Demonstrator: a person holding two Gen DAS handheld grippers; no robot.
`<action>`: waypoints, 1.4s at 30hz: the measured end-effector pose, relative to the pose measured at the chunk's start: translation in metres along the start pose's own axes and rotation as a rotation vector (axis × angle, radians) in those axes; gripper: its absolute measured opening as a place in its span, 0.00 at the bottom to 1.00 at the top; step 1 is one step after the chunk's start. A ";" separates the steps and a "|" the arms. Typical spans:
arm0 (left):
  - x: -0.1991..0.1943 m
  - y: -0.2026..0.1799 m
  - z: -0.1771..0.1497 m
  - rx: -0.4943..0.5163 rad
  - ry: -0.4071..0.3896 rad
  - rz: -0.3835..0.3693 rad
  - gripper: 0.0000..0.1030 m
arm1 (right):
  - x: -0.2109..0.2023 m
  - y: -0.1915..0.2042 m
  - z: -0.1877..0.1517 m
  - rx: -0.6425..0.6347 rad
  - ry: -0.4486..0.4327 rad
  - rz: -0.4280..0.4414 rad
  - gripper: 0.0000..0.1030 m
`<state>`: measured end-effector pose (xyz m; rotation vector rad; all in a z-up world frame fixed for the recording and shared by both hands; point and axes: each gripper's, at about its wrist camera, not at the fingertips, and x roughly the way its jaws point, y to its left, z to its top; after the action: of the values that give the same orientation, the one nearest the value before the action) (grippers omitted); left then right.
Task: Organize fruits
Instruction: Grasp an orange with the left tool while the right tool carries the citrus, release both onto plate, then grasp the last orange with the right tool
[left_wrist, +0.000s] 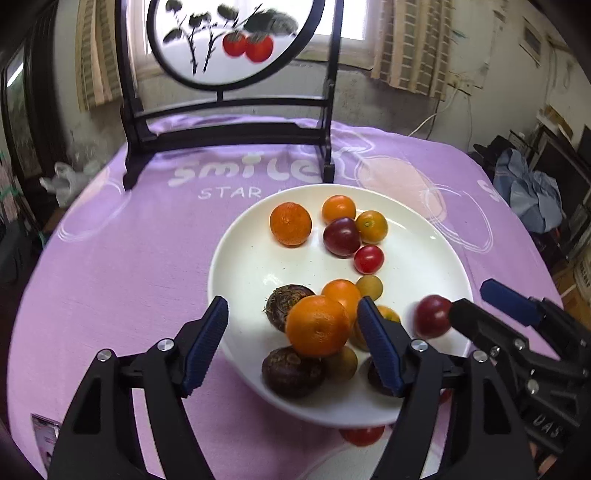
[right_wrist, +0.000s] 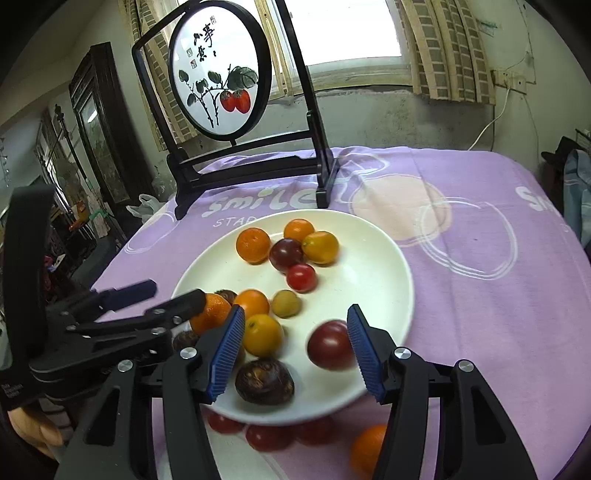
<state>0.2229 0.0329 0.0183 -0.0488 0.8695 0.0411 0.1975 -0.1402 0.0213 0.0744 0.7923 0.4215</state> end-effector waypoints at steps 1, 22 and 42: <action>-0.007 -0.001 -0.004 0.008 -0.012 0.006 0.73 | -0.006 -0.002 -0.003 -0.005 -0.002 -0.007 0.56; -0.052 -0.022 -0.116 0.058 0.087 -0.070 0.83 | -0.057 -0.021 -0.096 -0.051 0.092 -0.156 0.57; -0.014 -0.023 -0.123 0.053 0.169 -0.084 0.83 | -0.006 -0.032 -0.082 -0.024 0.171 -0.205 0.44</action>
<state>0.1208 0.0019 -0.0496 -0.0391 1.0357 -0.0657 0.1472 -0.1792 -0.0392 -0.0654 0.9534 0.2451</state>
